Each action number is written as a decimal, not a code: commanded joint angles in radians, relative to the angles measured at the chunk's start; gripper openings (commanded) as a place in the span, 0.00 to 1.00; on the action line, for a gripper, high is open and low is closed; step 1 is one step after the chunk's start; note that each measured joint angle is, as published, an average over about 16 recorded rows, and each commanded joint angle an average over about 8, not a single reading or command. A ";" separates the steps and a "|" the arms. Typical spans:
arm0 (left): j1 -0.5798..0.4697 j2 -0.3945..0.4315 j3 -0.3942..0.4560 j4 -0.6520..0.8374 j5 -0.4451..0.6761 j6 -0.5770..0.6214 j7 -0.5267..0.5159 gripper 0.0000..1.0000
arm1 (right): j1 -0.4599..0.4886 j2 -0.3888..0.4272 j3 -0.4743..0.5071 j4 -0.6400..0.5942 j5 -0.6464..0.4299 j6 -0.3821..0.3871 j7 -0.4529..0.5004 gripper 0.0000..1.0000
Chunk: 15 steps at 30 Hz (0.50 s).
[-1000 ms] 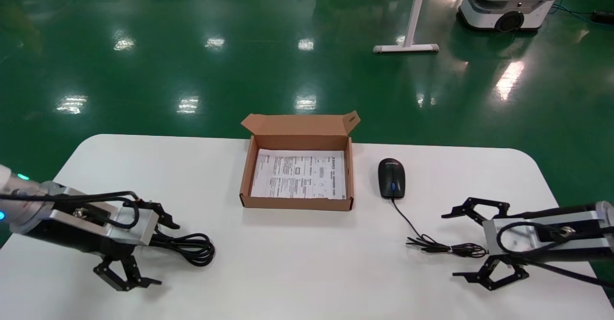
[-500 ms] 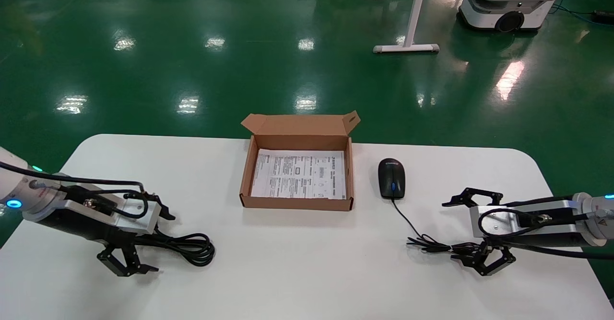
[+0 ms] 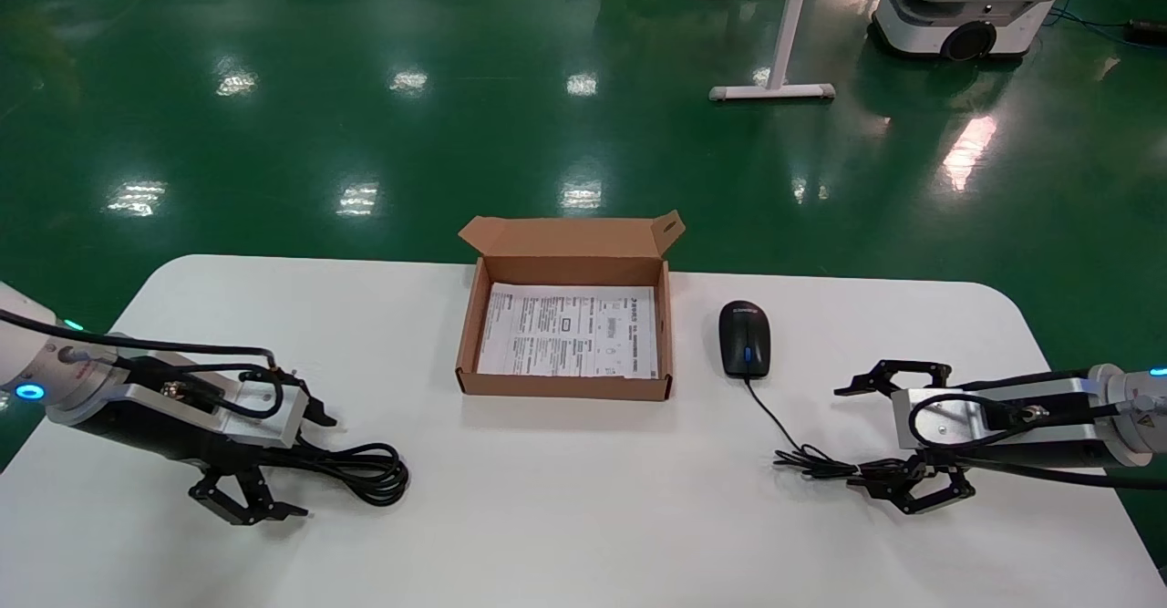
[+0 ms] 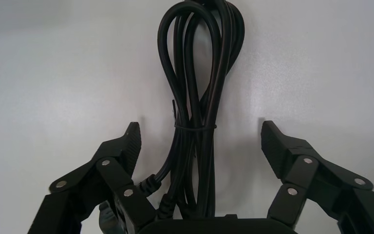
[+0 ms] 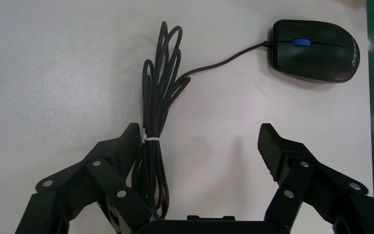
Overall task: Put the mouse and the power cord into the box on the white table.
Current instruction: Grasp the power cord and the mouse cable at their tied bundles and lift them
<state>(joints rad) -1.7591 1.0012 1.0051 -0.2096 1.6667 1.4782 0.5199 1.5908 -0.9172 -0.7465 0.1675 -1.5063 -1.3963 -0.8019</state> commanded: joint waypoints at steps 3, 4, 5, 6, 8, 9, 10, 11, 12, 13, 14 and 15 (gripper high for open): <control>0.001 -0.002 -0.002 -0.008 -0.003 0.001 -0.003 0.00 | -0.002 0.002 0.001 0.006 0.001 -0.001 0.001 0.00; 0.001 -0.003 -0.002 -0.009 -0.003 0.002 -0.003 0.00 | -0.003 0.002 0.001 0.007 0.002 -0.001 0.001 0.00; 0.001 -0.003 -0.002 -0.010 -0.004 0.002 -0.003 0.00 | -0.003 0.003 0.001 0.008 0.002 -0.001 0.002 0.00; 0.002 -0.004 -0.003 -0.011 -0.004 0.002 -0.004 0.00 | -0.003 0.003 0.001 0.009 0.002 -0.001 0.002 0.00; 0.002 -0.004 -0.003 -0.013 -0.005 0.003 -0.005 0.00 | -0.004 0.003 0.001 0.010 0.003 -0.002 0.002 0.00; 0.002 -0.005 -0.003 -0.014 -0.005 0.003 -0.005 0.00 | -0.004 0.004 0.001 0.011 0.003 -0.002 0.002 0.00; 0.002 -0.005 -0.003 -0.015 -0.005 0.003 -0.005 0.00 | -0.004 0.004 0.001 0.011 0.003 -0.002 0.003 0.00; 0.002 -0.005 -0.003 -0.016 -0.006 0.003 -0.006 0.00 | -0.004 0.004 0.001 0.012 0.003 -0.002 0.003 0.00; 0.002 -0.005 -0.004 -0.016 -0.006 0.004 -0.006 0.00 | -0.005 0.004 0.001 0.012 0.003 -0.002 0.003 0.00; 0.002 -0.005 -0.004 -0.017 -0.006 0.004 -0.006 0.00 | -0.005 0.004 0.002 0.013 0.004 -0.002 0.003 0.00; 0.002 -0.006 -0.004 -0.018 -0.006 0.004 -0.006 0.00 | -0.005 0.004 0.002 0.013 0.004 -0.002 0.003 0.00; 0.002 -0.006 -0.004 -0.018 -0.006 0.004 -0.006 0.00 | -0.005 0.005 0.002 0.014 0.004 -0.002 0.003 0.00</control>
<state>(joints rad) -1.7566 0.9956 1.0013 -0.2276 1.6605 1.4821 0.5137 1.5858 -0.9128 -0.7448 0.1809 -1.5025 -1.3980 -0.7989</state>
